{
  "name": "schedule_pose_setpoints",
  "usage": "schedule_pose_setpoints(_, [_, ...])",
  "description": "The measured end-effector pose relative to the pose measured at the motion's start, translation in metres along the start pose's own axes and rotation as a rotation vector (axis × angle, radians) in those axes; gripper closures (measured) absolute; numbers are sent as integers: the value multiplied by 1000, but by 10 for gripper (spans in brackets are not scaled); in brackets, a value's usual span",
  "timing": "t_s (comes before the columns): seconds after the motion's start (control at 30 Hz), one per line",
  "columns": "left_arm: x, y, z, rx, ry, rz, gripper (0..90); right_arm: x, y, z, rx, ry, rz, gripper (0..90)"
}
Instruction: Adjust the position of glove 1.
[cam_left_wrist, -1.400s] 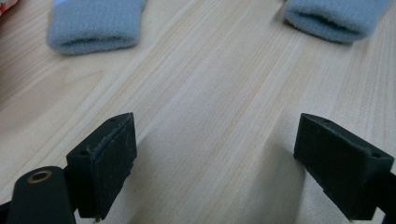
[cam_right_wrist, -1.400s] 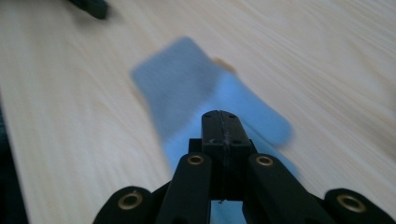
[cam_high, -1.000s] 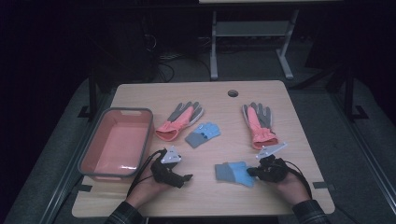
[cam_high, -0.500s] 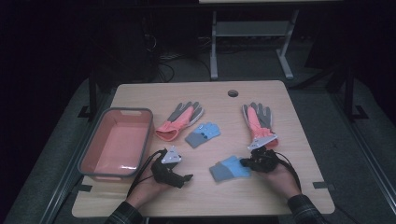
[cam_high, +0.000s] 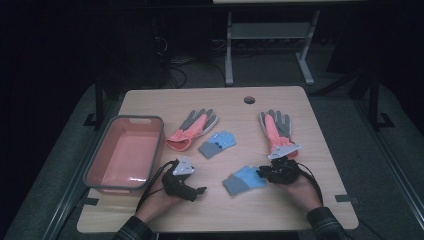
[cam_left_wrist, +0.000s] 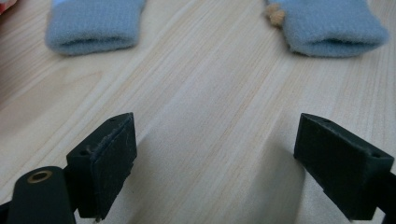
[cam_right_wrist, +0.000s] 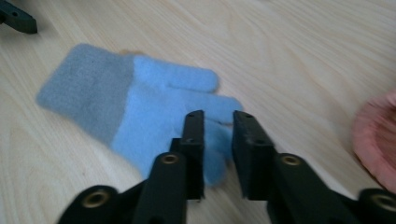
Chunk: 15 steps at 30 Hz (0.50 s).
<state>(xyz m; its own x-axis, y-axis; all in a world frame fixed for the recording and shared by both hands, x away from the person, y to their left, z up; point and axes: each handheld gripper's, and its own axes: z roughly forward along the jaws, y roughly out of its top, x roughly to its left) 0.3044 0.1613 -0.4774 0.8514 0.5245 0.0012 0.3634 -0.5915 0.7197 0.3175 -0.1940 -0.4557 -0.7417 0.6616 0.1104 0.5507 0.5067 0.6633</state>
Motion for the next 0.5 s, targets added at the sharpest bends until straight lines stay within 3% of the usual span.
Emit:
schedule_pose_setpoints(0.03, [0,0,0,0,0,0,125,-1,-5,-7,-13,-9,14,649])
schedule_pose_setpoints(0.23, [0,0,0,-1,-2,-7,125,-5,-20,-23,-42,-45,50,452])
schedule_pose_setpoints(0.5, [0,0,0,4,-1,-1,125,-14,-54,-43,-78,-112,75,272])
